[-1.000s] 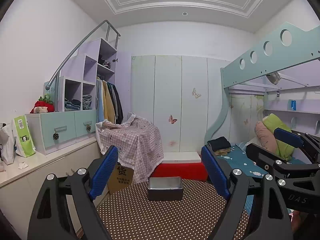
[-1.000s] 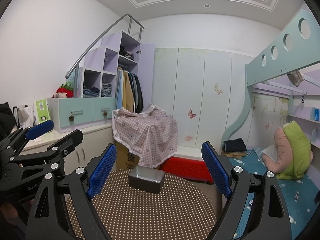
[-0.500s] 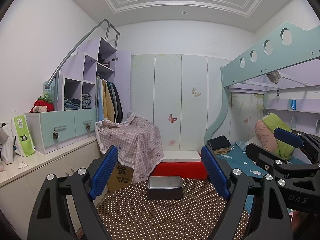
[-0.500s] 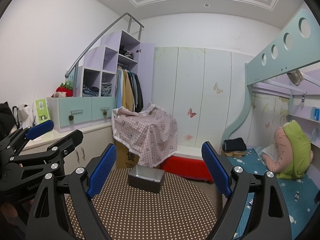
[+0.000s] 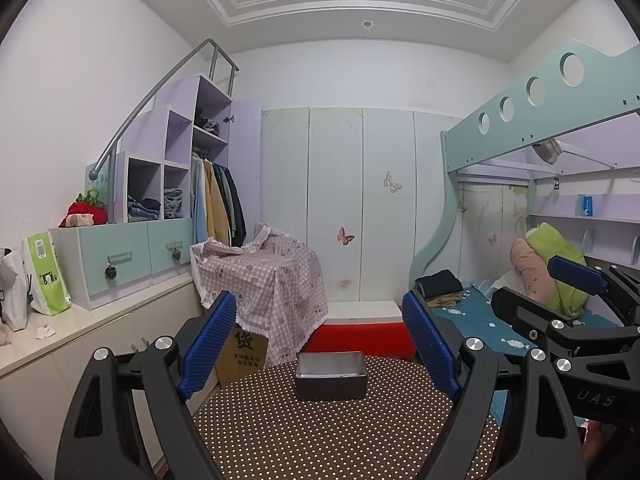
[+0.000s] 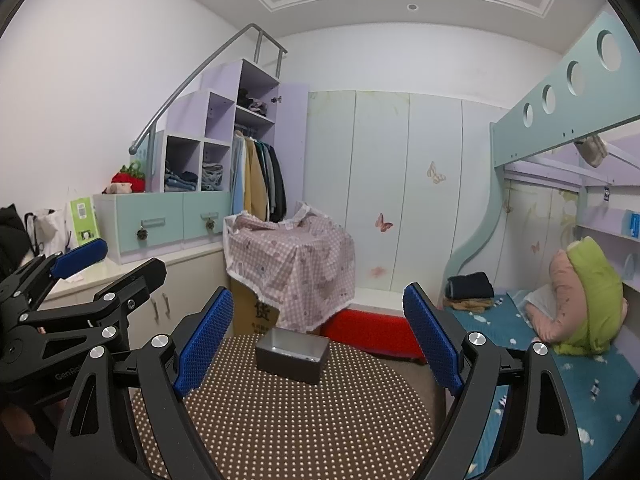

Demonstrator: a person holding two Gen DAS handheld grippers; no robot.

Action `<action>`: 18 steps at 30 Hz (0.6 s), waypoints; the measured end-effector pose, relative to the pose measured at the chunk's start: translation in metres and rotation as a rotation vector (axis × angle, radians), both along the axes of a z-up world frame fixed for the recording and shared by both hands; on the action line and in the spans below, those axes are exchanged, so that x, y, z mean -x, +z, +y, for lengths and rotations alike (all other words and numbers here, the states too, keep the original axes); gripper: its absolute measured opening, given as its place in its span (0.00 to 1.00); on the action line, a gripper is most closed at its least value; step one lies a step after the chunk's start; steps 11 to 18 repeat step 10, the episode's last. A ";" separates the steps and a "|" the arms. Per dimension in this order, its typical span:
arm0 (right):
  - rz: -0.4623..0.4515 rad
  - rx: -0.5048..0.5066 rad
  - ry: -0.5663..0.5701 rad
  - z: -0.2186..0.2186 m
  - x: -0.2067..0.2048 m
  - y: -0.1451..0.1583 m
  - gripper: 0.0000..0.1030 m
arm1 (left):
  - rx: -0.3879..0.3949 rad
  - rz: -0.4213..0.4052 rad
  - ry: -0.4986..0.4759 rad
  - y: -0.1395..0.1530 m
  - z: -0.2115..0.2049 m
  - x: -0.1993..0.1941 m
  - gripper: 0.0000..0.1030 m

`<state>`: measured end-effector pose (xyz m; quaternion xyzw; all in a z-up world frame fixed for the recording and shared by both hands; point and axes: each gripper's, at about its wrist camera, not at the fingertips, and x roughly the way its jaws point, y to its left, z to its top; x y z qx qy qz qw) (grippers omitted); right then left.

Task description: Organize jewelry

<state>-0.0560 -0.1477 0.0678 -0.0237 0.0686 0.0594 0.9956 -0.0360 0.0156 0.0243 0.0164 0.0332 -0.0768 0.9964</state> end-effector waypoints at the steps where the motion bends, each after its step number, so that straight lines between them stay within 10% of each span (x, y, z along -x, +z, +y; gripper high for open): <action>1: 0.001 -0.001 -0.001 0.001 -0.001 0.000 0.82 | 0.001 0.000 -0.001 -0.001 0.000 0.000 0.80; 18: 0.002 -0.001 0.000 0.000 -0.001 0.001 0.82 | -0.007 0.007 -0.002 -0.001 -0.002 -0.003 0.80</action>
